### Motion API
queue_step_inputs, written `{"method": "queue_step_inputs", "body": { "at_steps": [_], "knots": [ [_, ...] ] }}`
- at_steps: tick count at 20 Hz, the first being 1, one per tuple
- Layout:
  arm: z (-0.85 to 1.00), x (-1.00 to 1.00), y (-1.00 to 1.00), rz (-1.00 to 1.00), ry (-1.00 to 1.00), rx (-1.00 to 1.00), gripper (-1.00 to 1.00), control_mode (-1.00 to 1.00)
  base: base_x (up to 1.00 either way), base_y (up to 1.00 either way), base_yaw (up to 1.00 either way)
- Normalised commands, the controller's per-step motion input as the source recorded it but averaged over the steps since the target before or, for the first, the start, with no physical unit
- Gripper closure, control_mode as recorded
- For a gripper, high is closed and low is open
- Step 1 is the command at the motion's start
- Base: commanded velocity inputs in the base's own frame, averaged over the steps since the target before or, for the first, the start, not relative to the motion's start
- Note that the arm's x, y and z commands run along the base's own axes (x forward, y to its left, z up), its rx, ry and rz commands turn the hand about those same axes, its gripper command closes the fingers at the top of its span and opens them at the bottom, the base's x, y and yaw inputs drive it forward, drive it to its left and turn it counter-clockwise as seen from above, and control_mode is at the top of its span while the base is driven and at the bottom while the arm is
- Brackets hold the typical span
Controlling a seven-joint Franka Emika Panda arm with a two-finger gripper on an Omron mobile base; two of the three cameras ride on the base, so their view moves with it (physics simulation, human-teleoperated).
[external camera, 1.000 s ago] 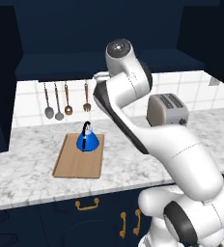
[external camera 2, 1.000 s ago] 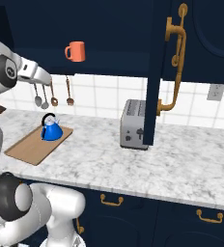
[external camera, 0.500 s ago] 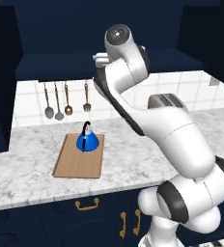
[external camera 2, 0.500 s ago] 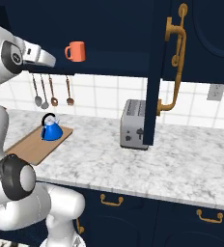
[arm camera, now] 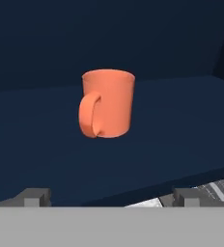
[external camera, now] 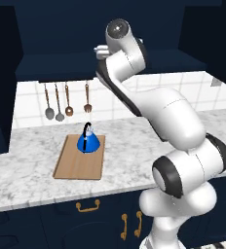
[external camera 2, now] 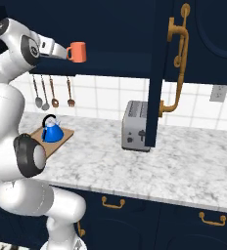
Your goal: Pick the kettle from the counter and place it on the tray. Then pick the mug from the cabinet and place it on the tray. Then close the cabinet doors.
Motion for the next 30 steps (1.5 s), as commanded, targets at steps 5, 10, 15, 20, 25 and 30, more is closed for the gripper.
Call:
{"method": "queue_step_inputs", "body": {
  "at_steps": [5,10,15,20,25,30],
  "knots": [
    [-0.05,0.44,0.00,-0.05,0.00,-0.07,-1.00,-1.00,0.00,0.00,0.00],
    [-0.06,0.46,0.00,-0.04,0.01,-0.01,-1.00,-1.00,0.00,0.00,0.00],
    [-0.06,0.38,0.00,-0.05,0.01,0.00,-1.00,-1.00,0.00,0.00,0.00],
    [-0.08,0.38,0.00,-0.07,0.01,0.00,-1.00,-1.00,0.00,0.00,0.00],
    [-0.01,0.32,0.00,-0.07,0.00,0.00,-1.00,-1.00,0.00,0.00,0.00],
    [-0.01,0.20,0.00,-0.08,0.00,0.00,-1.00,-1.00,0.00,0.00,0.00]
  ]
}}
